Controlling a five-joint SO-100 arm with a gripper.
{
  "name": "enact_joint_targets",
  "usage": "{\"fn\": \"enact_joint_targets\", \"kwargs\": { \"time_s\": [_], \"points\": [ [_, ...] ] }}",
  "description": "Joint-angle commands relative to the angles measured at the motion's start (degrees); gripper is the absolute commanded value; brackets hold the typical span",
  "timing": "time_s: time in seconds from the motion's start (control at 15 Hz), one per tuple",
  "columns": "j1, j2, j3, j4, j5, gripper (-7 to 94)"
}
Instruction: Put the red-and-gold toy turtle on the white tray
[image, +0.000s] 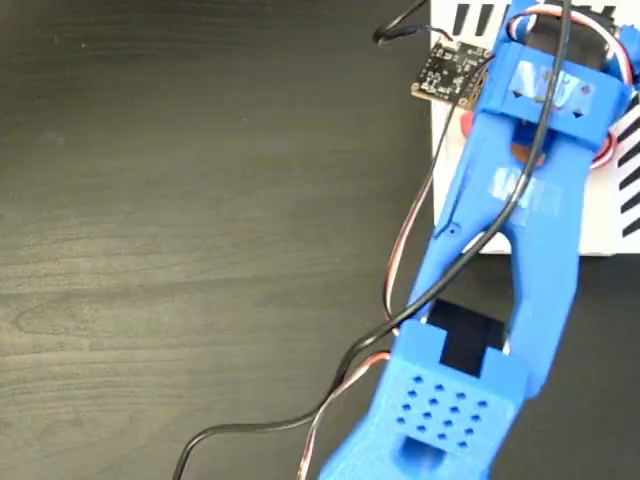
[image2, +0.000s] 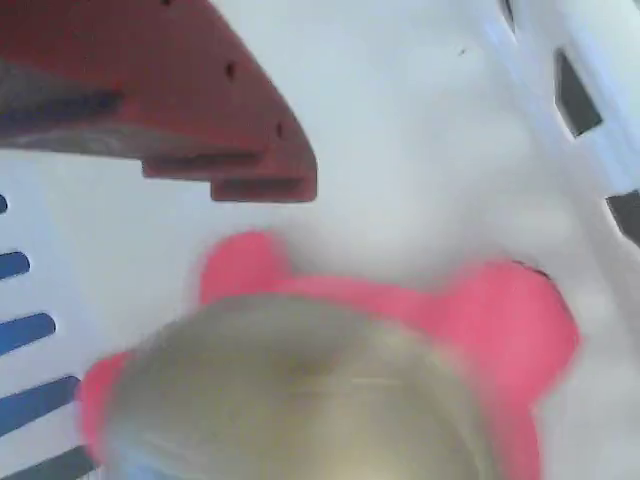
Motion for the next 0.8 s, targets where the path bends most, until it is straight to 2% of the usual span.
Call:
{"fn": "enact_joint_targets", "kwargs": {
  "time_s": [0.0, 0.27, 0.33, 0.53, 0.6, 0.73],
  "points": [
    [0.4, 3.1, -2.8, 0.7, 0.5, 71],
    [0.6, 4.5, -4.9, 1.7, 0.1, 69],
    [1.0, 5.2, -7.3, 2.4, -0.1, 61],
    [2.0, 10.3, -14.0, 1.3, 2.0, 4],
    [1.9, 13.2, -13.8, 0.7, 2.6, 0],
    [-0.1, 23.1, -5.4, -4.4, 2.4, 0]
  ]
}}
